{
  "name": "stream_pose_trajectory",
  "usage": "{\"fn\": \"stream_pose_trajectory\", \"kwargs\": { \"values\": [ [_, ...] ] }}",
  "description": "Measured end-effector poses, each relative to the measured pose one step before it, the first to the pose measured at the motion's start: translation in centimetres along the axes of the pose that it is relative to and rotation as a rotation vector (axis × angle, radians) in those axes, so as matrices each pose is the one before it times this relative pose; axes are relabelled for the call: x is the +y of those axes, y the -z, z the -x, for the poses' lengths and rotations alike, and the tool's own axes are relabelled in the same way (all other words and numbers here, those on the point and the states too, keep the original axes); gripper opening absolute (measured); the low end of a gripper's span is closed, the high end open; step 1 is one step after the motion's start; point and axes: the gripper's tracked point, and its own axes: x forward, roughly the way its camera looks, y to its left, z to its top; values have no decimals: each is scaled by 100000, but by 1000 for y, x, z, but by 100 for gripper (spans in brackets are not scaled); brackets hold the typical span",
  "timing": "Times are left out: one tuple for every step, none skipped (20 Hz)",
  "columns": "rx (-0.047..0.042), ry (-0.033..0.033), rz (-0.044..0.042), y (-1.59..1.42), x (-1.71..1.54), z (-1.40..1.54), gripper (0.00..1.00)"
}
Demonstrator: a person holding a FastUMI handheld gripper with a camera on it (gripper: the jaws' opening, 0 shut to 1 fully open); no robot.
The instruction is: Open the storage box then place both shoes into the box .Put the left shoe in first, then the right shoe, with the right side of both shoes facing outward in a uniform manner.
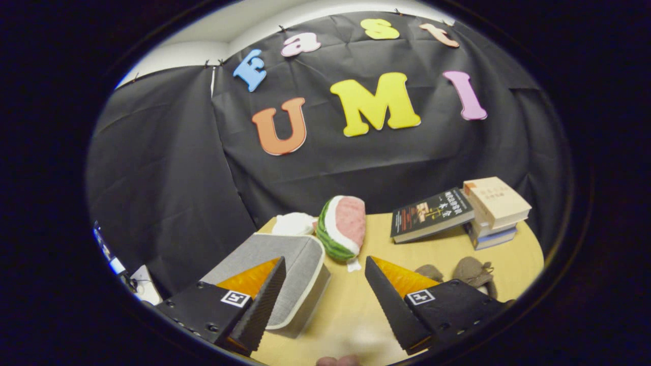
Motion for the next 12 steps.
{"fn": "stream_pose_trajectory", "kwargs": {
  "values": [
    [2359,-1952,-574,1087,660,-830,95],
    [2288,-2623,-1392,940,648,-877,95],
    [2453,-2360,-1609,814,503,-835,95],
    [2094,-2246,-1715,671,305,-796,95],
    [2016,-2215,-2151,829,82,-511,95],
    [1696,-1216,-2448,638,-104,-595,96],
    [1307,-769,-2200,499,-19,-387,95],
    [1129,-255,-1625,438,-178,-482,96],
    [833,-679,-1543,490,-60,-350,95],
    [1381,-1489,-1640,476,96,-291,95],
    [375,-1638,-2174,-1,-14,-283,95],
    [105,-1578,-2598,-133,-137,-270,96]
  ]
}}
